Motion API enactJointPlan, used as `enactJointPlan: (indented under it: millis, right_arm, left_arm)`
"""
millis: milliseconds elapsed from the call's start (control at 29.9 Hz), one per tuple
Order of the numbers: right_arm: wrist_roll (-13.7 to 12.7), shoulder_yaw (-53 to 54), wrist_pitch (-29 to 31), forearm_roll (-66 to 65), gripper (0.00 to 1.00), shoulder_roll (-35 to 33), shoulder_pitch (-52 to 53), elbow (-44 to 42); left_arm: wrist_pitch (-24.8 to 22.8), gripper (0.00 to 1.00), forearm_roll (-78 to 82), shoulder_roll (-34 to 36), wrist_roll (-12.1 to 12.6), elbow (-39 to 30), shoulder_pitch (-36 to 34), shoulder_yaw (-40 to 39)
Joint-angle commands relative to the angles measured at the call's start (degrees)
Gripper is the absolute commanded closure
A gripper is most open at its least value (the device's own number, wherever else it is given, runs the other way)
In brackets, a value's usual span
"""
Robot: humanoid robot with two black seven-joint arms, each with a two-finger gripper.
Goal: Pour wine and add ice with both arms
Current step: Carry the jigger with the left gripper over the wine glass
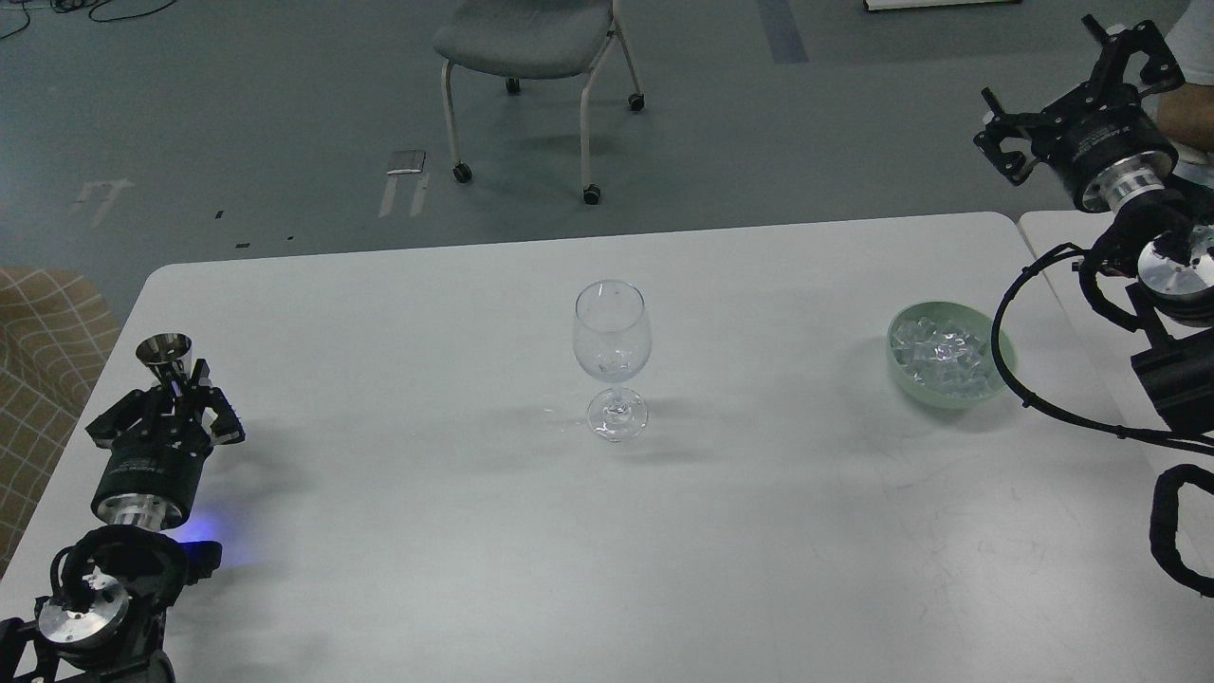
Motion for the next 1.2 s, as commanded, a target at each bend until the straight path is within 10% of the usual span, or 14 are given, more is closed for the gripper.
enactJointPlan:
  millis: [0,1169]
  right_arm:
    - [0.0,0.0,0.0,0.0,0.00,-0.4,0.0,0.0]
    - [0.1,0.4,0.1,0.3,0.00,-2.1,-1.8,0.2]
  left_arm:
    - [0.2,0.89,0.0,0.0,0.0,-2.9,0.0,0.0]
    - [11.5,0.89,1.6,-5.7,1.2,-23.5,-5.0,17.9]
